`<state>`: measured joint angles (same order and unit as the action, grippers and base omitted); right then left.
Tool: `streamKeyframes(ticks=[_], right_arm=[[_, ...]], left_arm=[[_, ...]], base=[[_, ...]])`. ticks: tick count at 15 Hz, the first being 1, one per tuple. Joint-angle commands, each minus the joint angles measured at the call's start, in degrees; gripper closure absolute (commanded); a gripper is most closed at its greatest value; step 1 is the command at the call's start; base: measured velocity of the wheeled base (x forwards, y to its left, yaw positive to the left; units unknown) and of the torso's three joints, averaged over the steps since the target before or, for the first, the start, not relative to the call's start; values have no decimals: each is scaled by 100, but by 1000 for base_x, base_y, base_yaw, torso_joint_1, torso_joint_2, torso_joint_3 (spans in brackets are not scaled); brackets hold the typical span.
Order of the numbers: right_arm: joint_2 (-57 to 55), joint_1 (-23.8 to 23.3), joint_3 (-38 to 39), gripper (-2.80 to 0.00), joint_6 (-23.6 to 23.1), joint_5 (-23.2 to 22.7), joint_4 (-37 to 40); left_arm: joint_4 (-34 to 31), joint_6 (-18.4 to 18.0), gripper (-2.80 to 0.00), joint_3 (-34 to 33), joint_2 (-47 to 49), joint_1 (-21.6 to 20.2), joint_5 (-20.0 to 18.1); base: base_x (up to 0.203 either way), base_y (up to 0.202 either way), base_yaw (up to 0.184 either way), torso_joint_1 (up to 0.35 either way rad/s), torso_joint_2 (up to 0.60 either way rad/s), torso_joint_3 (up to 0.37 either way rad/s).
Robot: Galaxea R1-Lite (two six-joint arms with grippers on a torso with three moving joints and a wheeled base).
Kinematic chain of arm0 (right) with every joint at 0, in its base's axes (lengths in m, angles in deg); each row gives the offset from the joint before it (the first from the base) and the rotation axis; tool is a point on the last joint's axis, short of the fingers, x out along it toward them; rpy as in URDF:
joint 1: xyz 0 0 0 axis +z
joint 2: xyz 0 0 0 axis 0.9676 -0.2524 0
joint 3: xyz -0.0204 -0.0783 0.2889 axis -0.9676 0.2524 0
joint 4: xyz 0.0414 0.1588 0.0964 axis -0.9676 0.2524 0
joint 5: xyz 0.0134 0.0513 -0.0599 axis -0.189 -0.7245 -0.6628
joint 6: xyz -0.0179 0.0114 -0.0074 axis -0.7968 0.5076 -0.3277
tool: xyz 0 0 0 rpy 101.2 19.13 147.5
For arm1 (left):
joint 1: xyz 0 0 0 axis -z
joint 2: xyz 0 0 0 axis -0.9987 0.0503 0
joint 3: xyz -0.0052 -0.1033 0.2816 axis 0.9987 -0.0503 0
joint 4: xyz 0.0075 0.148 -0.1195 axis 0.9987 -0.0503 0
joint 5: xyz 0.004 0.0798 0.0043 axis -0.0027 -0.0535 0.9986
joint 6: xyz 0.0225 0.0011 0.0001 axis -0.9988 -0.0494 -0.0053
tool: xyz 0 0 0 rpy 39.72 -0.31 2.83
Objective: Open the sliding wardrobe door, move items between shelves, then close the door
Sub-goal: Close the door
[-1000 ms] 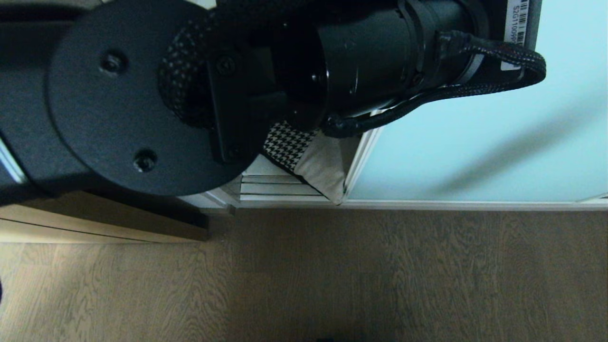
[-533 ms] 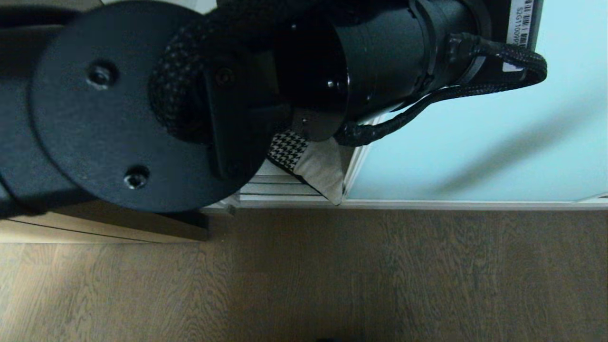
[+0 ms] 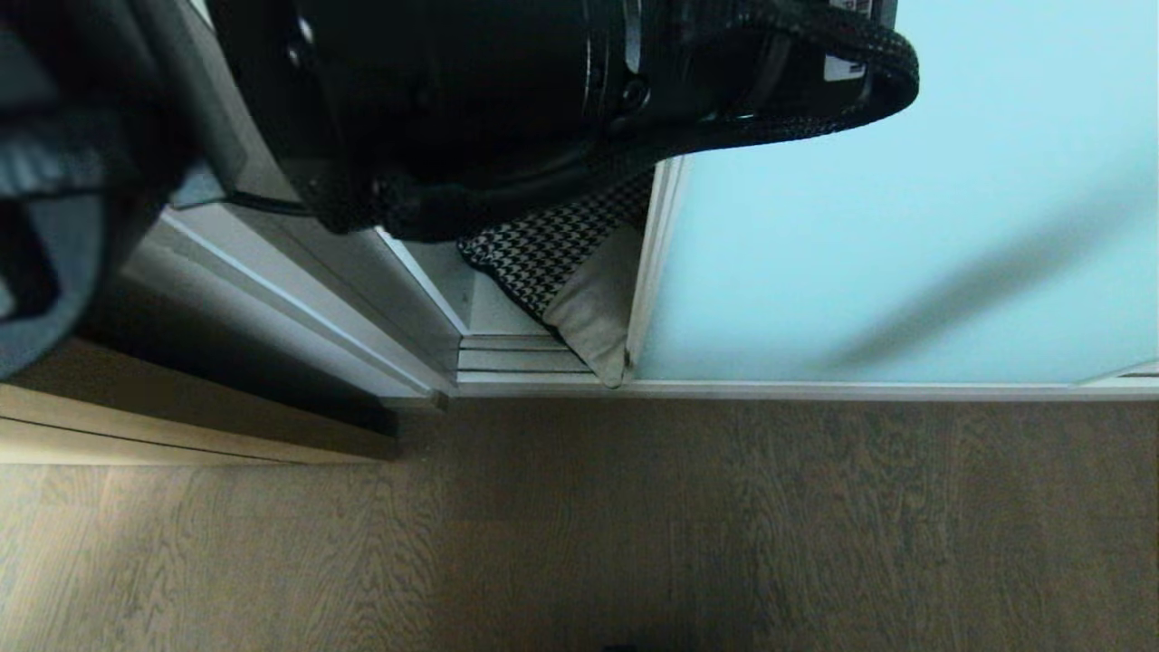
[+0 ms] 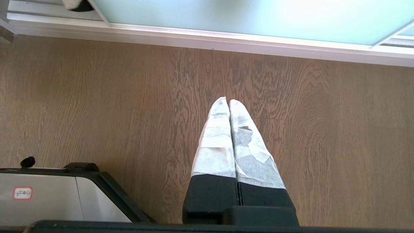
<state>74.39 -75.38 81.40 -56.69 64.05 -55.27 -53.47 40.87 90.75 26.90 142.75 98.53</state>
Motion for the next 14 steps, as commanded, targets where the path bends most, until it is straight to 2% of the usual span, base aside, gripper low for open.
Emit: streamKeyframes(ticks=[1,6,11,14], right_arm=[[4,0,9,0,-3,0,0],[4,0,9,0,-3,0,0],[4,0,9,0,-3,0,0],[4,0,9,0,-3,0,0]], left_arm=[[62,-29,0,-345,-596,-224,36],[63,-69,0,-894,-1090,-651,43],[8,-80,0,-1425,-1713,-735,43],[-9,-127,0,-1659,-2139,-1054,43]], base=[[0,0,0,0,0,0],[0,0,0,0,0,0],[0,0,0,0,0,0],[0,0,0,0,0,0]])
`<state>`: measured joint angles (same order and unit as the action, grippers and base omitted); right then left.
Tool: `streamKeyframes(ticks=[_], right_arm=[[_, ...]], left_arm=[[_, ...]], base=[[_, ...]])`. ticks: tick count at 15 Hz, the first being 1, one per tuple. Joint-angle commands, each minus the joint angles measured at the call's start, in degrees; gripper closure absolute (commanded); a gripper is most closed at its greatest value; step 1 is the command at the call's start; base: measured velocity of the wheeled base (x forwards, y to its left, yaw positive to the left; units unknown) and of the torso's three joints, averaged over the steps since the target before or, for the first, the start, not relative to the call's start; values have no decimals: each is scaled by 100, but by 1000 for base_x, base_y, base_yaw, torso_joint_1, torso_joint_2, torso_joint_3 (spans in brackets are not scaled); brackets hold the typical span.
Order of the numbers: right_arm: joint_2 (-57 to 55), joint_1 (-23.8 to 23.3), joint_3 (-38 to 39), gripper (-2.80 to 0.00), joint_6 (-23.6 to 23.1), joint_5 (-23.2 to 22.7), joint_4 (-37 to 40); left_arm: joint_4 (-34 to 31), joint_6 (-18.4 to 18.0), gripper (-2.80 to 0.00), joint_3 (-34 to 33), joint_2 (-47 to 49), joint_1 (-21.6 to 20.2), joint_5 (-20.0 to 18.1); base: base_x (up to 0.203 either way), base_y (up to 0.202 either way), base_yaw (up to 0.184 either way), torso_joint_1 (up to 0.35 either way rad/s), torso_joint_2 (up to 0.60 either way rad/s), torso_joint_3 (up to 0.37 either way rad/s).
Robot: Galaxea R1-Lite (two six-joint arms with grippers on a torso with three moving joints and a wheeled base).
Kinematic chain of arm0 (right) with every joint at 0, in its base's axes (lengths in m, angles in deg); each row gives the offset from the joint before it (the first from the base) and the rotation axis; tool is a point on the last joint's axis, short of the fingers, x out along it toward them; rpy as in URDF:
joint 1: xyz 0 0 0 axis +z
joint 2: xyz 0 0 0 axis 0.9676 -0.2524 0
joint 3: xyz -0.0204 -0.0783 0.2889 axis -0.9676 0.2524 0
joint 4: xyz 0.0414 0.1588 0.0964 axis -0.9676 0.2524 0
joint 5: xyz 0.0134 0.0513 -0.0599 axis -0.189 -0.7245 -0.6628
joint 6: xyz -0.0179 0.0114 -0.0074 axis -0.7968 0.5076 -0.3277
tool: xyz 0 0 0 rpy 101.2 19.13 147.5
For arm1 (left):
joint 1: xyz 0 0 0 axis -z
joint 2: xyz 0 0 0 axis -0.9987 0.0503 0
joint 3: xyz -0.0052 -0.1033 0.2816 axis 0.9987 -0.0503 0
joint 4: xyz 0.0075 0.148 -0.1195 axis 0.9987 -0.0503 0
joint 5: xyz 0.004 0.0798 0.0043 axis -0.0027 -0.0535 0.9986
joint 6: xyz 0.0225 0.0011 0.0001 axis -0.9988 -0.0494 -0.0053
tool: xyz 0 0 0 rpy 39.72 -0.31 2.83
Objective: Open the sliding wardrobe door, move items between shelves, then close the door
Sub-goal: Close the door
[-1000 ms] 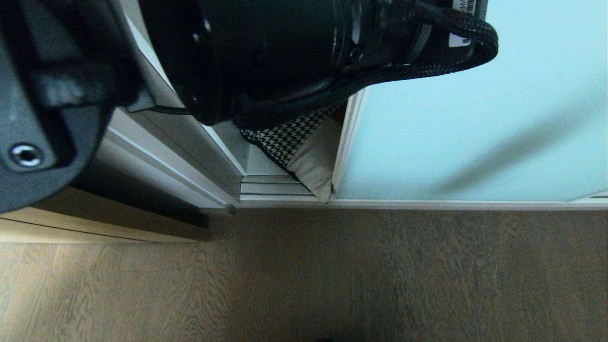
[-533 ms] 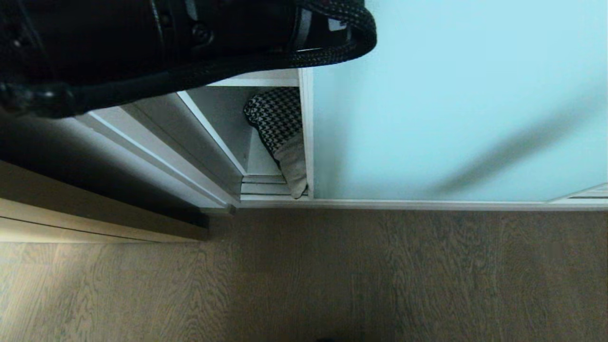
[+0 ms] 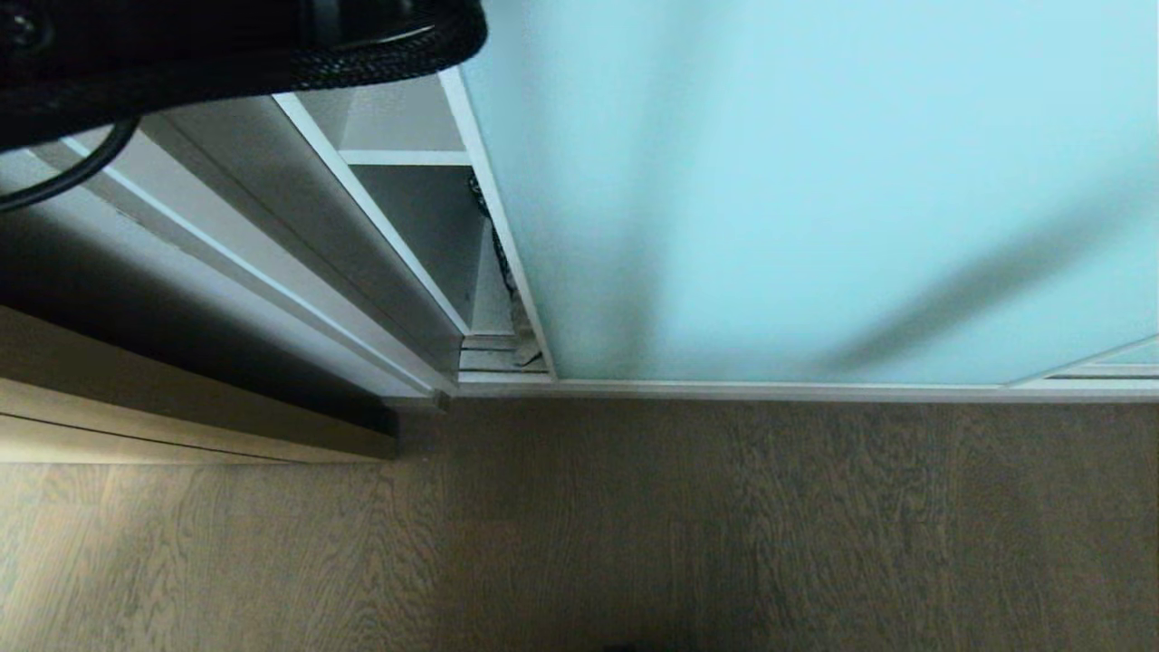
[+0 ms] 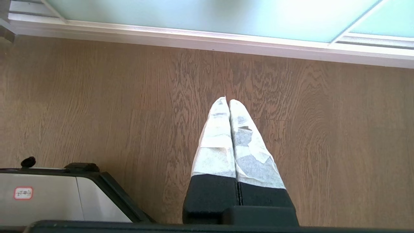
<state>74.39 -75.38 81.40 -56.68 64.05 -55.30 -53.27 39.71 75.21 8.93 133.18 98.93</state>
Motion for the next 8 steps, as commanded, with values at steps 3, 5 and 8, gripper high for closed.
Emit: streamKeyframes(ticks=[3,5,8], right_arm=[[4,0,9,0,-4,0,2],[4,0,9,0,-4,0,2],[4,0,9,0,-4,0,2]], left_arm=[[-45,-201,0,-389,-741,-133,3],[-47,-252,0,-669,-1018,-144,10],[-46,-322,0,-991,-1306,-238,11]], base=[[0,0,0,0,0,0],[0,0,0,0,0,0],[0,0,0,0,0,0]])
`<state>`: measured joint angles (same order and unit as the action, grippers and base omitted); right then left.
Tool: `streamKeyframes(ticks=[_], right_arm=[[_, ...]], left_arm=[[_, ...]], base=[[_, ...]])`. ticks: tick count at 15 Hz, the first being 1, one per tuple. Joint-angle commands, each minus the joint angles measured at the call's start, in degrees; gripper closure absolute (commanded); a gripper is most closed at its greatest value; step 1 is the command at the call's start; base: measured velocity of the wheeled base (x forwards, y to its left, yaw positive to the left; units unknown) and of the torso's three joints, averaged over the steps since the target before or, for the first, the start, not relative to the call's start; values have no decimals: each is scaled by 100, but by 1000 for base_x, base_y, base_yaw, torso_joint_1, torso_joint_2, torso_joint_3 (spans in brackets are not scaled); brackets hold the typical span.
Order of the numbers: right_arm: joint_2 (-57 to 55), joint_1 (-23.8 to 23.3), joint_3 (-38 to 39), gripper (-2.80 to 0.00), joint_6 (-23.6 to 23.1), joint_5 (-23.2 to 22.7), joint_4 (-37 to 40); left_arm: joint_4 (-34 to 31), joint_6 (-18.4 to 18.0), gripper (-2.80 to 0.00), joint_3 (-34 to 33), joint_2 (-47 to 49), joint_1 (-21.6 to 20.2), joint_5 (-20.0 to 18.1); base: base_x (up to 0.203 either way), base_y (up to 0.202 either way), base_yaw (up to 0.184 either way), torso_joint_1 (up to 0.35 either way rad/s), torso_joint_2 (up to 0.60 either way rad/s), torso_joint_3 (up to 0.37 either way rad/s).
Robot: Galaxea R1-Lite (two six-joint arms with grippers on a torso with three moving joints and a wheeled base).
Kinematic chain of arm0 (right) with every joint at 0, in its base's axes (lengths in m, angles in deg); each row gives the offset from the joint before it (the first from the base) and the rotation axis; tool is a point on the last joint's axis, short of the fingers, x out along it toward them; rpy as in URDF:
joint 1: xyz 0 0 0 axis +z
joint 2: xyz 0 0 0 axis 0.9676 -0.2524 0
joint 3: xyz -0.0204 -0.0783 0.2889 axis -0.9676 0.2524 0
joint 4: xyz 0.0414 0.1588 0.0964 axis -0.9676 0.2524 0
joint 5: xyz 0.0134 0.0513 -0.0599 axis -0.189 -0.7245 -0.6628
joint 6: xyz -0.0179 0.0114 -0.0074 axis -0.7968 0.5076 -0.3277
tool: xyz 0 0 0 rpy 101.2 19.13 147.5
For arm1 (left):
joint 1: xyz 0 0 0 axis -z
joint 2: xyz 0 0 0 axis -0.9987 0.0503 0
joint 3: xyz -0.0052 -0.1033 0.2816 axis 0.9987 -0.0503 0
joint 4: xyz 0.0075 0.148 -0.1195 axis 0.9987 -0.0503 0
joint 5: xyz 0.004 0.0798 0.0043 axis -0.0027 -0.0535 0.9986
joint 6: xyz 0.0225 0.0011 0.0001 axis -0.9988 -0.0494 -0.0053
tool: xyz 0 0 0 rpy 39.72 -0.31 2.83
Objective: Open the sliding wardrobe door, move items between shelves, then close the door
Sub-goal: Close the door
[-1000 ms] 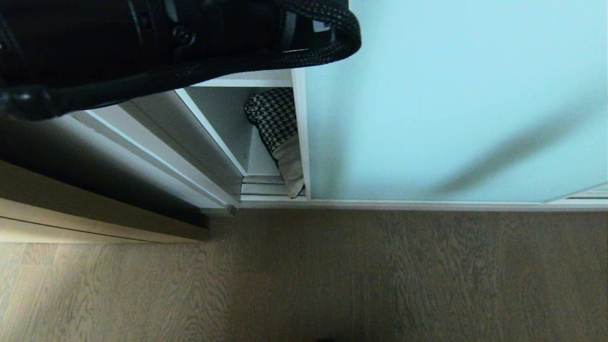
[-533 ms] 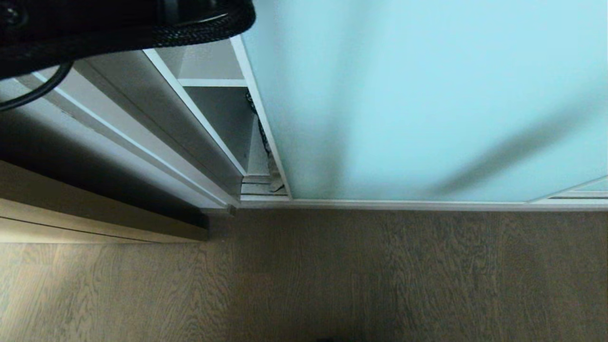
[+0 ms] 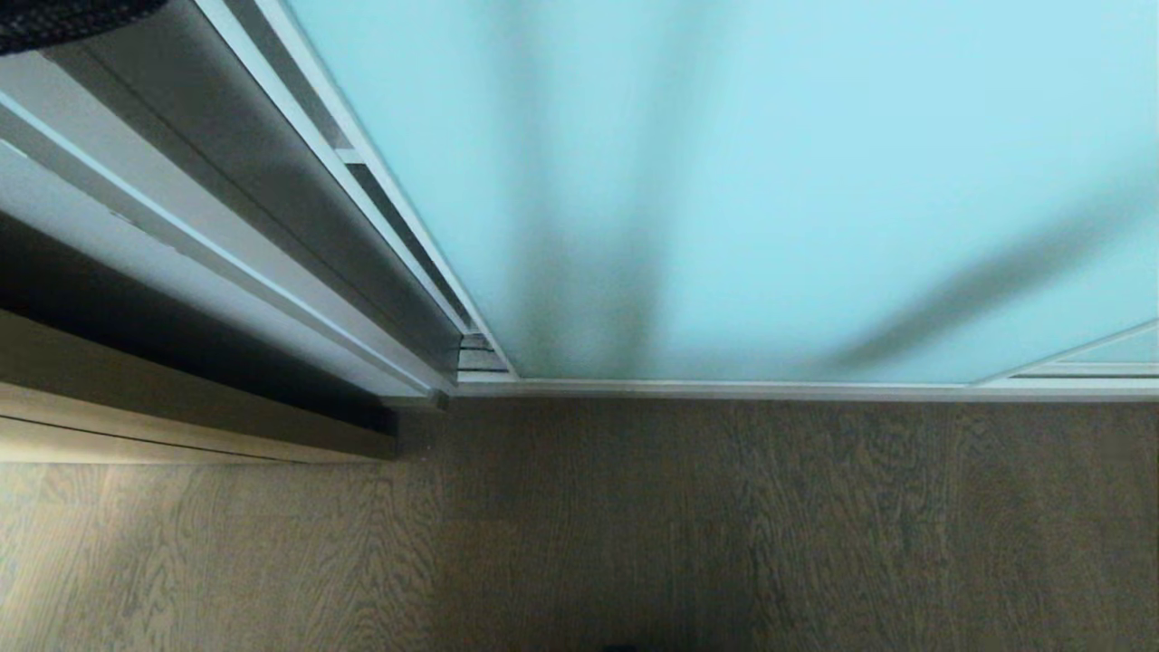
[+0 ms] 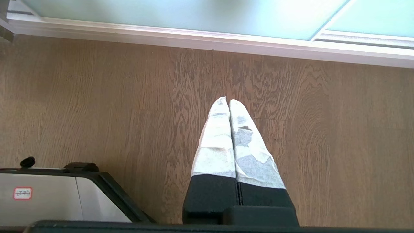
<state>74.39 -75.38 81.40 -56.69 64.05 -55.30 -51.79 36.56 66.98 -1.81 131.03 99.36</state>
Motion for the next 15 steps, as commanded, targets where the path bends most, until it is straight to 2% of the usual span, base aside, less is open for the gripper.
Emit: streamKeyframes(ticks=[1,8,15], right_arm=[[4,0,9,0,-3,0,2],[4,0,9,0,-3,0,2],[11,0,9,0,-3,0,2]], left_arm=[[-199,-33,0,-285,-348,-23,-32],[-440,-194,0,-491,-957,-32,-32],[-673,-177,0,-798,-1325,-41,-103]], base=[[0,0,0,0,0,0],[0,0,0,0,0,0],[0,0,0,0,0,0]])
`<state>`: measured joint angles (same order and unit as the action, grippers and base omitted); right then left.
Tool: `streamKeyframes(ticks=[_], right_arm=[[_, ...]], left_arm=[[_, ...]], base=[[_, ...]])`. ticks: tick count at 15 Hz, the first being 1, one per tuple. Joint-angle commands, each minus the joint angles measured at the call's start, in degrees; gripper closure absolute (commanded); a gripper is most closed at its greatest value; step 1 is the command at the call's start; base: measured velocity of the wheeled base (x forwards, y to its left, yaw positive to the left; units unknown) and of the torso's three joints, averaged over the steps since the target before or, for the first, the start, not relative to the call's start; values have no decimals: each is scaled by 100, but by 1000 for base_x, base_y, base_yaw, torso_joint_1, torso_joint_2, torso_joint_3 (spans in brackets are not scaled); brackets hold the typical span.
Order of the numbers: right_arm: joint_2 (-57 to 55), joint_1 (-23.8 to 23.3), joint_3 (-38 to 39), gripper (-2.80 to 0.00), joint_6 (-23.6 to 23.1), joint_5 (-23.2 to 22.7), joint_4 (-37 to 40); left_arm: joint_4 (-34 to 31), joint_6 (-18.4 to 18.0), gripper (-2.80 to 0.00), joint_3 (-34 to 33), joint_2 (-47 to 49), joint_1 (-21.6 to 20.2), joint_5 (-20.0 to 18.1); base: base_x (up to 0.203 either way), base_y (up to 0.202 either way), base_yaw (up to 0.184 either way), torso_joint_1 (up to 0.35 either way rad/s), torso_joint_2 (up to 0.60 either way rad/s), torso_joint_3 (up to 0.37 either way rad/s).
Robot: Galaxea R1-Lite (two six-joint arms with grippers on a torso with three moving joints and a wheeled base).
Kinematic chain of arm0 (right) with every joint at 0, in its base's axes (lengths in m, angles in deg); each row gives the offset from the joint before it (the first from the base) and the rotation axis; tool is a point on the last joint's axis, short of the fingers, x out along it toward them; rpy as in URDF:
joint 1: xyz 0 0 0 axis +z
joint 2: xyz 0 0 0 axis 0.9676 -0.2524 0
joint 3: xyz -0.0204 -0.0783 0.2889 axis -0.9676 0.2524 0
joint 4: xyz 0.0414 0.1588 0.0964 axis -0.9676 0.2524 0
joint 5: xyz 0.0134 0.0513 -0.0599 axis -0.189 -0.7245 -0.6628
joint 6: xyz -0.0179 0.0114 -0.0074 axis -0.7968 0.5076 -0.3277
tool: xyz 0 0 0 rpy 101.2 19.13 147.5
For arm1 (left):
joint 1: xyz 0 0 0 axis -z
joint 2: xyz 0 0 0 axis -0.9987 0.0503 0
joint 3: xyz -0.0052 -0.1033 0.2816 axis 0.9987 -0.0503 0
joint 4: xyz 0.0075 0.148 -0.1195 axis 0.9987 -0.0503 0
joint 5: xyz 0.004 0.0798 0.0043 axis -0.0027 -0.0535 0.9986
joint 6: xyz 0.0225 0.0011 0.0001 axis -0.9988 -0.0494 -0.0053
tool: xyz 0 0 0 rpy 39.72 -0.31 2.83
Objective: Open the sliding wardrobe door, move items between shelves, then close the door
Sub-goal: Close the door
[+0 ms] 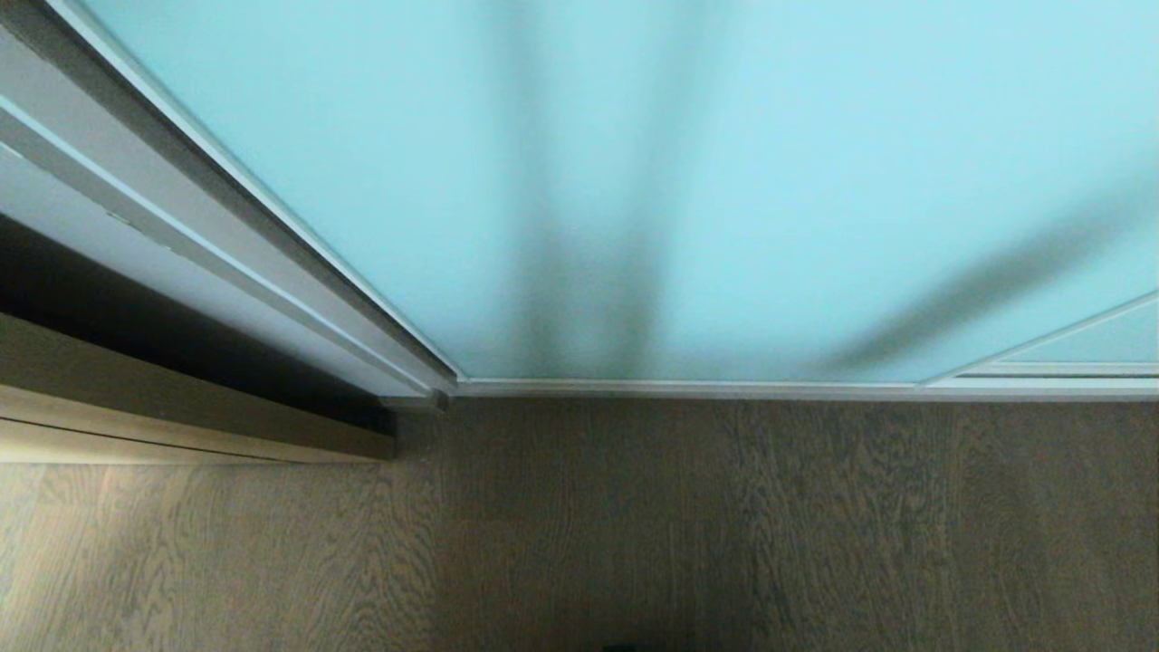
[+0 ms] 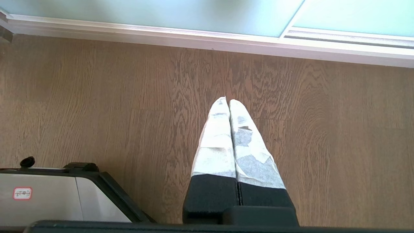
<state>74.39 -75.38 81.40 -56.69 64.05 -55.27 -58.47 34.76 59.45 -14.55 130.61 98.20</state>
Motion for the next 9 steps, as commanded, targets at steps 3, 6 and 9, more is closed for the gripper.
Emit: streamKeyframes(ticks=[3,6,9], right_arm=[[4,0,9,0,-3,0,0],[4,0,9,0,-3,0,0],[4,0,9,0,-3,0,0]], left_arm=[[-100,48,0,-398,-265,-21,84],[-312,44,0,-595,-505,-509,173],[-378,49,0,-1077,-816,-1036,177]], base=[[0,0,0,0,0,0],[0,0,0,0,0,0],[0,0,0,0,0,0]])
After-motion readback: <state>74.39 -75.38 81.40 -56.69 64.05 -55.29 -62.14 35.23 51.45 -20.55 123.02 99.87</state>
